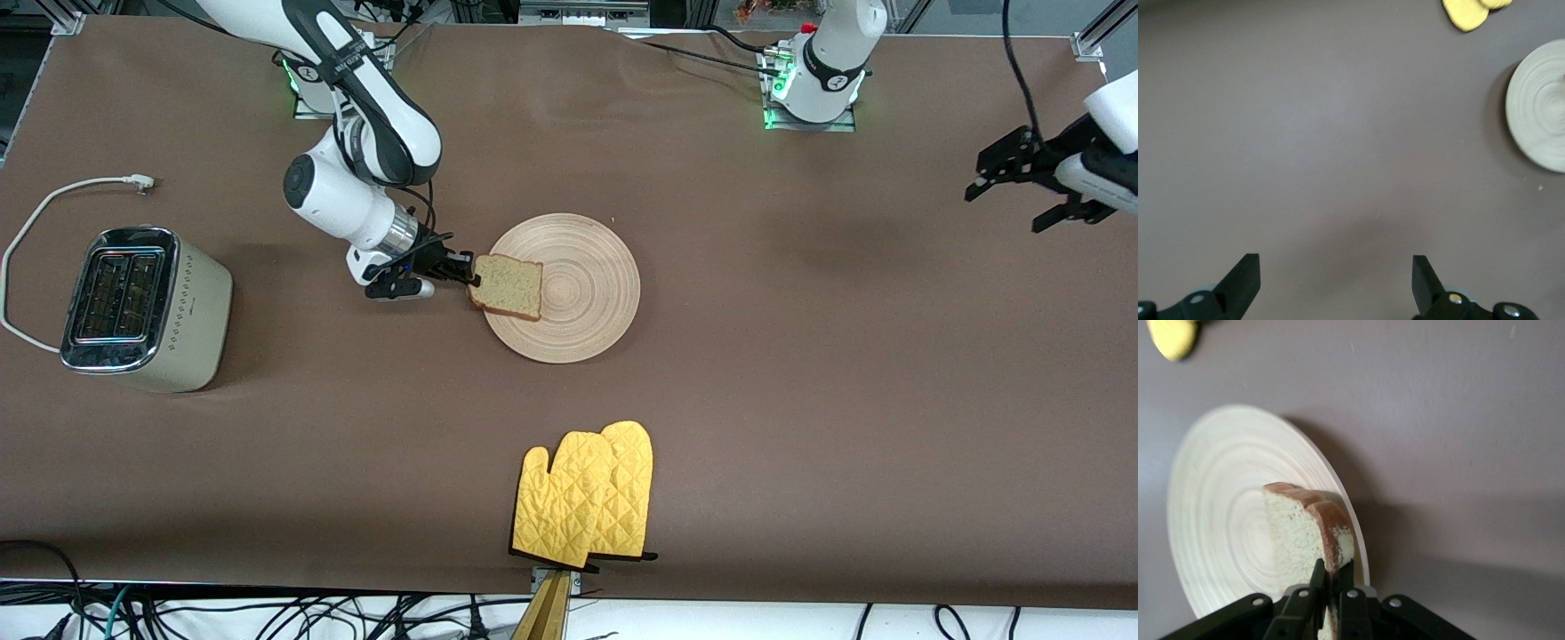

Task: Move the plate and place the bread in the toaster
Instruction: 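Lift the bread slice with the right gripper and carry it over the toaster, then lower the bread into the toaster slot and open the right gripper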

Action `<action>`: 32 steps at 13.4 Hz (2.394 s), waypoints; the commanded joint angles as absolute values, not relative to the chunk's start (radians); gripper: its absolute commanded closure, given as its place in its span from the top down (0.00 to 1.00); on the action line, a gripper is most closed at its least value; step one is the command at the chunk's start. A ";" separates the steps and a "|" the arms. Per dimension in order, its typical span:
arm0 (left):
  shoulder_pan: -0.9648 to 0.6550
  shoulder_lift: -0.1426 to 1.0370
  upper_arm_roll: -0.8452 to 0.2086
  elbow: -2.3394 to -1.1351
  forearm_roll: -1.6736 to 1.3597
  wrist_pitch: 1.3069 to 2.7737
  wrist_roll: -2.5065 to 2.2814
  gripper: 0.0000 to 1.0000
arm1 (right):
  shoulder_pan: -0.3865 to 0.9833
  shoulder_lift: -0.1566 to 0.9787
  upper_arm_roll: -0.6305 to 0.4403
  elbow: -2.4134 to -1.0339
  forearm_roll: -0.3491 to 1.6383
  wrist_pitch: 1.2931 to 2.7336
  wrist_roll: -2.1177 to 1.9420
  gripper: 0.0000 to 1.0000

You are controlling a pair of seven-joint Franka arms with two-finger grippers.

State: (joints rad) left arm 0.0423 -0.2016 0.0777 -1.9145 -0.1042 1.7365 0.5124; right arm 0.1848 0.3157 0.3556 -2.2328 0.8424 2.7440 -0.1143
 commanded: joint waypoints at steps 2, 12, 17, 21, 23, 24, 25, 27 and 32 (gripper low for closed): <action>0.002 -0.189 0.039 -1.800 0.030 1.591 0.353 1.00 | 0.186 0.265 0.234 -2.133 0.816 2.541 -0.130 0.00; -0.025 -0.163 0.009 -1.750 0.040 1.519 0.100 1.00 | 0.178 0.267 -0.188 -1.527 0.066 1.645 -0.123 0.00; 0.069 -0.146 0.008 -1.755 -0.034 1.519 0.100 1.00 | 0.178 0.270 -0.395 -1.509 -0.074 1.603 -0.132 0.00; 0.061 -0.147 -0.014 -1.750 -0.032 1.516 0.048 1.00 | 0.157 0.275 -0.422 -1.514 -0.129 1.600 -0.140 0.00; 0.058 -0.147 -0.020 -1.749 -0.032 1.516 0.045 1.00 | 0.138 0.281 -0.423 -1.519 -0.135 1.603 -0.153 0.00; 0.058 -0.147 -0.029 -1.749 -0.032 1.516 0.044 1.00 | 0.124 0.285 -0.423 -1.519 -0.137 1.601 -0.155 0.00; 0.058 -0.147 -0.034 -1.749 -0.031 1.516 0.044 1.00 | 0.121 0.291 -0.422 -1.519 -0.152 1.605 -0.155 0.00; 0.058 -0.147 -0.035 -1.749 -0.031 1.516 0.044 1.00 | 0.121 0.296 -0.422 -1.519 -0.179 1.612 -0.155 0.00; 0.058 -0.147 -0.034 -1.747 -0.031 1.514 0.046 1.00 | 0.141 0.308 -0.410 -1.516 -0.179 1.641 -0.156 0.00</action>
State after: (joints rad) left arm 0.0604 -0.1534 -0.0341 -1.7741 -0.0172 1.5399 0.0554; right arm 0.1320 0.3100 -0.4170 -1.5222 -0.1627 1.6345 -0.1392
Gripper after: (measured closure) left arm 0.000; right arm 0.934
